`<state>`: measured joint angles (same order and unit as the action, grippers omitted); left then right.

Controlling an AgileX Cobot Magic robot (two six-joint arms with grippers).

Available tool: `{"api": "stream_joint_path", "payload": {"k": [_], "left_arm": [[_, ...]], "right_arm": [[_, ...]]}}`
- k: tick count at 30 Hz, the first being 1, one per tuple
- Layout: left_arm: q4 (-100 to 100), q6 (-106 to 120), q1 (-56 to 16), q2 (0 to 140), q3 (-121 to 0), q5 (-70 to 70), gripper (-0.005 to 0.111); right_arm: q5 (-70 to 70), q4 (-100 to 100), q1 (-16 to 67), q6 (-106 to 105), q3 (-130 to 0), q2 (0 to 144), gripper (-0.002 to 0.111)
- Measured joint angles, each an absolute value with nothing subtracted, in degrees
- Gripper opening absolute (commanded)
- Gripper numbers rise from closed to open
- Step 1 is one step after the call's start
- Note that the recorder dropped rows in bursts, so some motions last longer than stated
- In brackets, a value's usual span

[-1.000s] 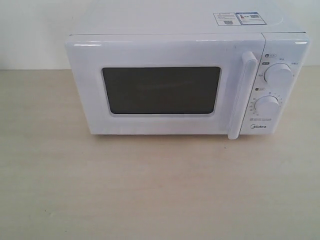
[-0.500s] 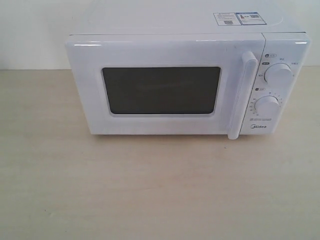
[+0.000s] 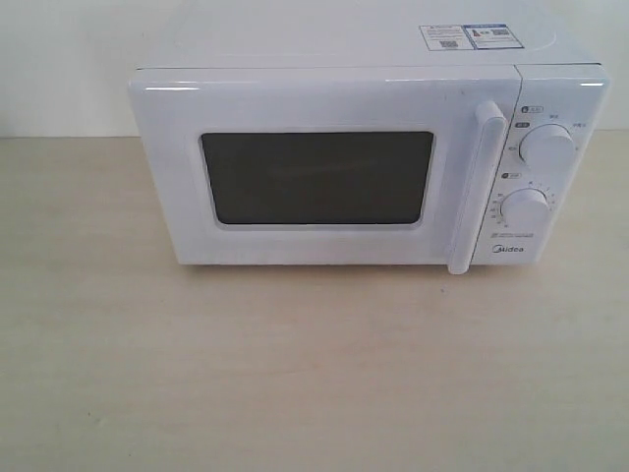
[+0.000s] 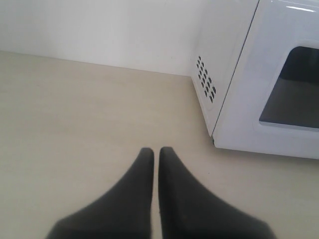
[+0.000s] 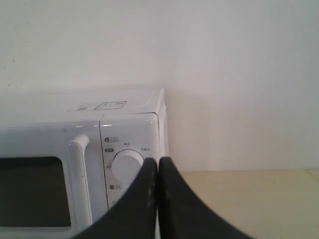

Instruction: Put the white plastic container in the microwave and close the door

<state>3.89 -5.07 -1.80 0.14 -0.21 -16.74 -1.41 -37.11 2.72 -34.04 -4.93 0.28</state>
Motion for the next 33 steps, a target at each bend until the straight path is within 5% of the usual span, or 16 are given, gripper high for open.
{"api": "stream_joint_path", "payload": {"k": [9,33], "left_arm": [[3.9,-5.1,-1.8,0.1,-0.2,-16.7,0.004],[3.9,-5.1,-1.8,0.1,-0.2,-16.7,0.004]], "right_arm": [[-12.8,3.0,2.7,6.9,-4.8,0.3,0.0],[-14.0,4.7,2.7,9.3,-0.3,0.3,0.0]]}}
